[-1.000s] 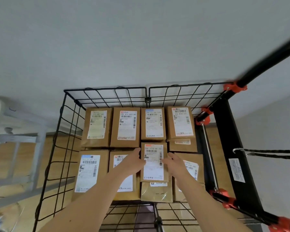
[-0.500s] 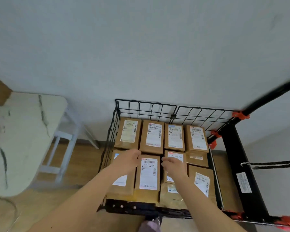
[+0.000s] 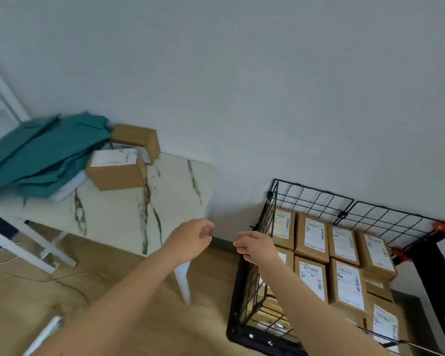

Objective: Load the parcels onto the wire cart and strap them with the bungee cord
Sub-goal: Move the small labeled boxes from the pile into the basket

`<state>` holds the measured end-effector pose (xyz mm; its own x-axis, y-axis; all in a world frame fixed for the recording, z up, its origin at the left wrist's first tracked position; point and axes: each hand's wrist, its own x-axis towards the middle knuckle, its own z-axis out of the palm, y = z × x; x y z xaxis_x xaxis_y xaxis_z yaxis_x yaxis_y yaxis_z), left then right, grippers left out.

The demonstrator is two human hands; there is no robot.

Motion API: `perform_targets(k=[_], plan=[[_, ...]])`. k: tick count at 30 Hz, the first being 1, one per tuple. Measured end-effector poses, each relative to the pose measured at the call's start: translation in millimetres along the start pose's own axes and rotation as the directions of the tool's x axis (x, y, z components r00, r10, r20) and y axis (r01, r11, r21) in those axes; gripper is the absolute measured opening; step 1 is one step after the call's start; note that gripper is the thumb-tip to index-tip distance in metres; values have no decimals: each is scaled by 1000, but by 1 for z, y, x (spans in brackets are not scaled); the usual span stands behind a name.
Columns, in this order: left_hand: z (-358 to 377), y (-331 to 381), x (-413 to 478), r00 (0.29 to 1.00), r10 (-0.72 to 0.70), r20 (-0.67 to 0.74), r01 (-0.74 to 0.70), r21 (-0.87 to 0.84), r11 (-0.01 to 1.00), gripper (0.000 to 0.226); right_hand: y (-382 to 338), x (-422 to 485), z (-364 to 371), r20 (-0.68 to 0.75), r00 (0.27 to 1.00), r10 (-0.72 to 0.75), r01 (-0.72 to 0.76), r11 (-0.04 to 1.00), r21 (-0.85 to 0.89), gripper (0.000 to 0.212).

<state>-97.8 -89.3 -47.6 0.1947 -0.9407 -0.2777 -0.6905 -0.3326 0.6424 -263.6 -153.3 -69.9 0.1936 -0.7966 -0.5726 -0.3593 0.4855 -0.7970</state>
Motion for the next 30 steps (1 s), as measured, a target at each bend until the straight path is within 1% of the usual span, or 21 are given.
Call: perform_targets(k=[3,10,13,16,21,26,30], plan=[[-37,-34,-21,996,-15,-88,16,3,1000,34,-16,-8,45,55,997,-51,51,999,-7,14],[-98,-86,-51,964,-56,-259,37,-80,996,35,-61,-23,121,127,984,-123,133,988,-77,18],[-116,-100,-51,948,-48,-315,28,-68,997,38,-77,-20,140,156,975,-158,175,979,-100,18],[-136,-112,-46,930,-30,-366,24,-19,1000,43,-92,-10,158,170,967,-191,211,971,-111,20],[-180,-137,-20,919,-13,-395,33,42,999,52,-121,25,199,169,954,-248,273,952,-141,20],[-230,-167,34,905,-25,-425,85,123,989,51,-171,77,247,143,927,-347,372,899,-230,22],[-266,-186,83,919,-36,-394,101,146,984,49,-214,123,280,120,914,-388,406,859,-313,26]])
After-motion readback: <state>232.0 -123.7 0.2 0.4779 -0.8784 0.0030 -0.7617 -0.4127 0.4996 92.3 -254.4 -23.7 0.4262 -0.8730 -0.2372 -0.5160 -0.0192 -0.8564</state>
